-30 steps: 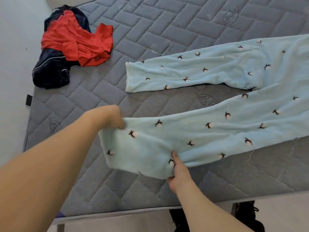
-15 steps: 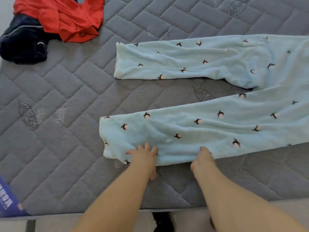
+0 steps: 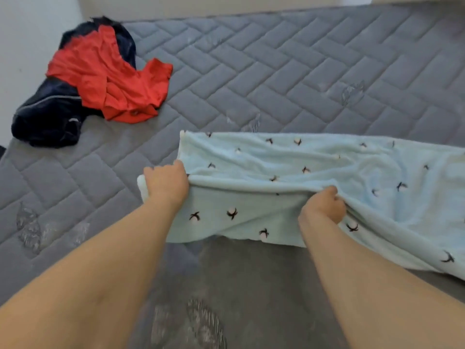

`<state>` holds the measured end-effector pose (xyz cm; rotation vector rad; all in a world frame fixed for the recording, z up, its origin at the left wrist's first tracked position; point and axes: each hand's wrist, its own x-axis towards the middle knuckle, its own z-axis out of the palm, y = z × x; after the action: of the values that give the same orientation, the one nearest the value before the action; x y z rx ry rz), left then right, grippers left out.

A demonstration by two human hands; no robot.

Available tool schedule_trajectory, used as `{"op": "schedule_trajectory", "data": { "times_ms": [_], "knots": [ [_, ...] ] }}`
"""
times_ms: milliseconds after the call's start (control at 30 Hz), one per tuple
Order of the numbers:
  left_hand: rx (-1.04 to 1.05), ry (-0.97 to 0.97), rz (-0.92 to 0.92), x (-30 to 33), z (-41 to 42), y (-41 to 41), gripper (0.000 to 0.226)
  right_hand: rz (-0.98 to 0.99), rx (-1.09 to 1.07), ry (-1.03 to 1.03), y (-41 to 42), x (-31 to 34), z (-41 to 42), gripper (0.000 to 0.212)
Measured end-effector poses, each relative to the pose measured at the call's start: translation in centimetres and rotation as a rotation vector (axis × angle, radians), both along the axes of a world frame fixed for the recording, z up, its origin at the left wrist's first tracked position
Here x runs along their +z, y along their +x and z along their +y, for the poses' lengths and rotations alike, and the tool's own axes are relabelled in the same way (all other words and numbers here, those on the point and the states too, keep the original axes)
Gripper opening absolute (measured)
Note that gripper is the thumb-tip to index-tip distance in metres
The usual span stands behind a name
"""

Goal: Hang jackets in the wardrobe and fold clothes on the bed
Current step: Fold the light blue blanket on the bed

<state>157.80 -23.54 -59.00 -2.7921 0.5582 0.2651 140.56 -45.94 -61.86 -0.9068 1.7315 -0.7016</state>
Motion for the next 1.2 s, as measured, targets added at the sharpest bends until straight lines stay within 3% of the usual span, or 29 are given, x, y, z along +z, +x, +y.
{"op": "schedule_trajectory", "data": {
  "times_ms": [67,133,200,267,333,400,533,667,867,1000,1133,1200],
  "knots": [
    [-0.013,0.059,-0.074,-0.5,-3.4,3.9,0.022,-0.009,0.190,-0.097,3.8,-0.6,-2.8,0.037],
    [0.001,0.097,-0.132,-2.3,-6.5,7.7,0.035,0.089,0.523,-0.231,7.5,-3.2,-5.0,0.043],
    [0.075,0.039,-0.148,-5.5,-8.6,11.2,0.037,0.388,1.038,-0.346,10.3,-7.5,-6.5,0.051],
    [0.179,-0.089,-0.062,-10.2,-9.7,13.1,0.039,0.694,1.354,-0.469,11.2,-12.9,-6.9,0.065],
    [0.259,-0.236,-0.006,-15.1,-9.9,13.2,0.042,0.866,1.330,-0.709,10.7,-17.0,-6.5,0.072],
    [0.273,-0.340,-0.096,-18.7,-9.5,13.1,0.042,0.878,1.218,-0.873,10.8,-19.0,-6.2,0.073],
    [0.253,-0.426,-0.223,-19.3,-10.6,15.0,0.043,0.890,1.229,-0.873,11.4,-18.6,-6.4,0.074],
    [-0.006,-0.562,-0.385,-19.0,-10.4,17.1,0.022,0.913,1.260,-0.849,11.1,-18.6,-6.4,0.075],
    [0.042,-0.197,-0.164,-17.9,-13.1,17.9,0.021,0.869,1.260,-0.885,11.2,-19.1,-6.7,0.075],
    [-0.027,0.057,-0.170,-15.6,-14.7,16.9,0.035,0.801,1.256,-0.884,11.0,-19.0,-6.7,0.075],
    [-0.032,0.031,-0.151,-13.2,-16.4,9.7,0.056,0.714,1.287,-0.812,11.0,-17.1,-6.8,0.073],
    [-0.092,-0.022,-0.109,-12.1,-16.7,4.8,0.061,0.537,1.385,-0.720,9.9,-15.3,-7.6,0.064]
  ]
}}
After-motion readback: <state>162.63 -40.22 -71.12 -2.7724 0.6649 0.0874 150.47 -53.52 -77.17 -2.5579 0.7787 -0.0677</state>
